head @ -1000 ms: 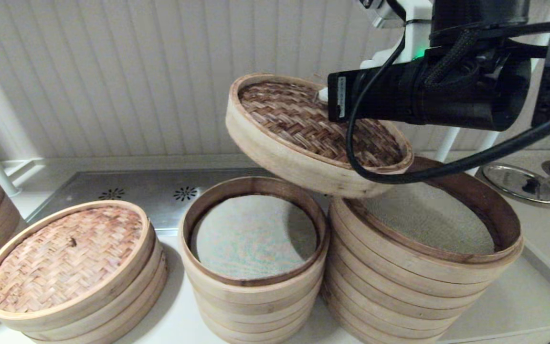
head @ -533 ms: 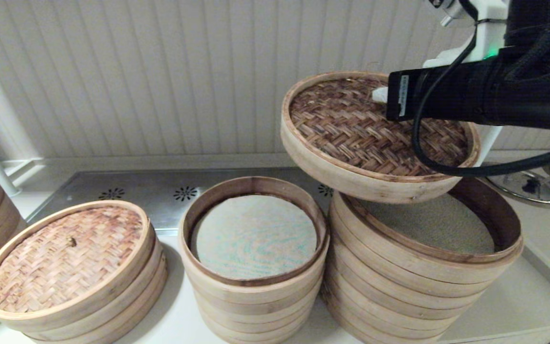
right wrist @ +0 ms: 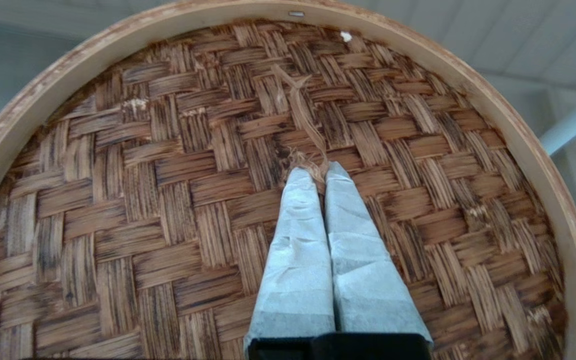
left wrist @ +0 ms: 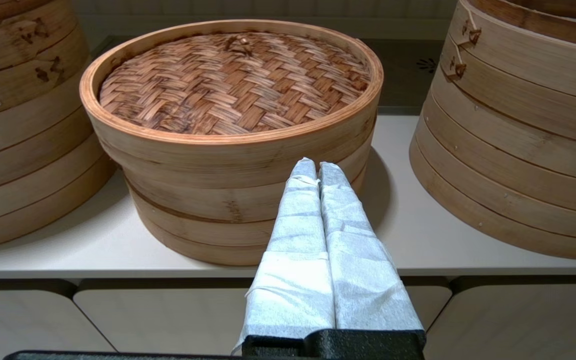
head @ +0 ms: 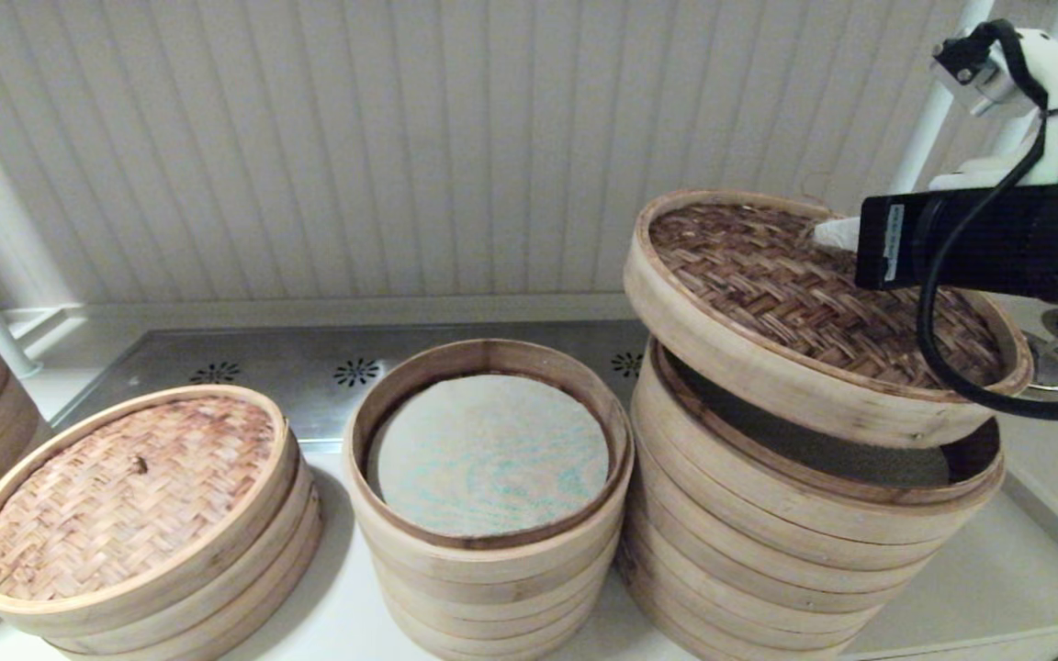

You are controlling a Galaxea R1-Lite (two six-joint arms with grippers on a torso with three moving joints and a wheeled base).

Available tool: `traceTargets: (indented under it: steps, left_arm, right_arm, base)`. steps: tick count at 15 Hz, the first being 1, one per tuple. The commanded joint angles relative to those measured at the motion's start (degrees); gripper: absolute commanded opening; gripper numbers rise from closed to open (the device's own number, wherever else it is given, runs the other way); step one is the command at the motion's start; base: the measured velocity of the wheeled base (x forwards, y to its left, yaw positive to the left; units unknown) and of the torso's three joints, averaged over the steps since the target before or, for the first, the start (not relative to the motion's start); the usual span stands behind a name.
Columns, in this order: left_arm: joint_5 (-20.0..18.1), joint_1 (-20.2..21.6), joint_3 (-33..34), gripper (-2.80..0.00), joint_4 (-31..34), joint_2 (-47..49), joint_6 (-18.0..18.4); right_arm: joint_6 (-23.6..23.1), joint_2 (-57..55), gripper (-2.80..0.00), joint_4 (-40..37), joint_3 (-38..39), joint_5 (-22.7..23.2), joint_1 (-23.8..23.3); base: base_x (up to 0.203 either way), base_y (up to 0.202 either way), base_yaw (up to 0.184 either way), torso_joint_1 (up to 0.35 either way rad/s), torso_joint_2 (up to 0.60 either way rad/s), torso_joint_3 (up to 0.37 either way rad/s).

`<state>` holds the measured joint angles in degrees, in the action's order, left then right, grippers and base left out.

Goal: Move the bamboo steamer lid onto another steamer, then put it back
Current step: Put the steamer

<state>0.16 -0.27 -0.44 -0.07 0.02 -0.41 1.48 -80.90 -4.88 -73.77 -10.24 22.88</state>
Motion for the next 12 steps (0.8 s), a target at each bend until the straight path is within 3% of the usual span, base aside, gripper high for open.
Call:
traceTargets:
  steps: [1, 12]
  left_arm:
    - [0.0, 0.0, 0.0, -2.8, 0.0, 0.0, 0.0]
    - [0.0, 0.0, 0.0, -2.8, 0.0, 0.0, 0.0]
  right_arm:
    - [0.1, 1.4, -2.8, 0.1, 2.3, 2.0, -2.8]
    - [0.7, 1.0, -2.8, 1.1, 9.3, 5.9, -6.3]
  base:
    - [0.0, 0.0, 0.0, 0.0, 0.0, 0.0]
    - [0.0, 0.0, 0.0, 0.0, 0.0, 0.0]
